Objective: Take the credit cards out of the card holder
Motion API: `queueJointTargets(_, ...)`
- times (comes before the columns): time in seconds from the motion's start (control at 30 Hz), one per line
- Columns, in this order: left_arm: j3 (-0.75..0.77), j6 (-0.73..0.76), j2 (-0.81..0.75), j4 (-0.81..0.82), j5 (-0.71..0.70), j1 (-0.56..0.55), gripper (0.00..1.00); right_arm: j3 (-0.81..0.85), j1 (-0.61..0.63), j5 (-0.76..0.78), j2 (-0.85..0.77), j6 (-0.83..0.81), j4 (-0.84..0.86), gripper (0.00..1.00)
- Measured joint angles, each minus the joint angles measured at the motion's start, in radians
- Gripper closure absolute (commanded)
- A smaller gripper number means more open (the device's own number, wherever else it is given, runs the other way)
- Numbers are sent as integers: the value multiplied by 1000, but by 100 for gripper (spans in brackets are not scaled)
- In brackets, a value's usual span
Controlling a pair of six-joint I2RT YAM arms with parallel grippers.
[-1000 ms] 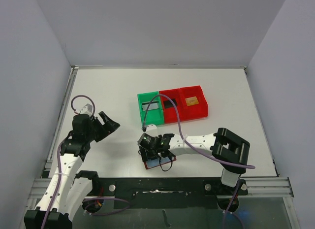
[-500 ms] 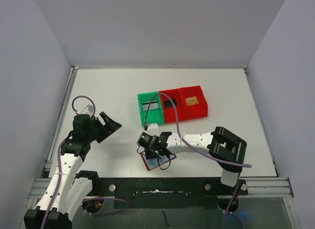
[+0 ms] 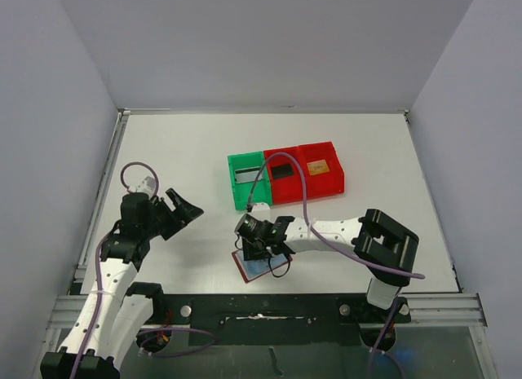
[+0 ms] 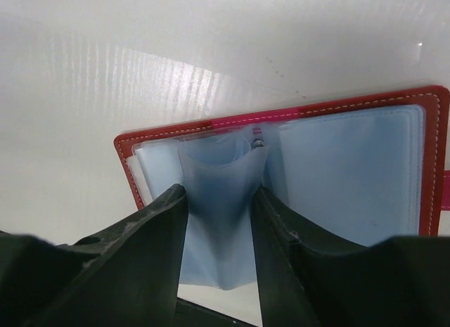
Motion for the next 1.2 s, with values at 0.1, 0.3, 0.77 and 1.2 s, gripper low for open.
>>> queueJointTargets(0.1,0,0,-9,-2,4,0,23,40,9,-2,23,-28,-24,49)
queueJointTargets(0.3,-11,-4,-1,0,26,0,23,102,21,-24,34,-126,-39,36)
queueJointTargets(0.77,-28,-94,156,46,-53,-399,35,-1,-101,-9,-172,-174,-85,35)
queueJointTargets(1.2,-88,-288,328,257,-154,-679,60,-65,-90,30,-135,-162,-145,37)
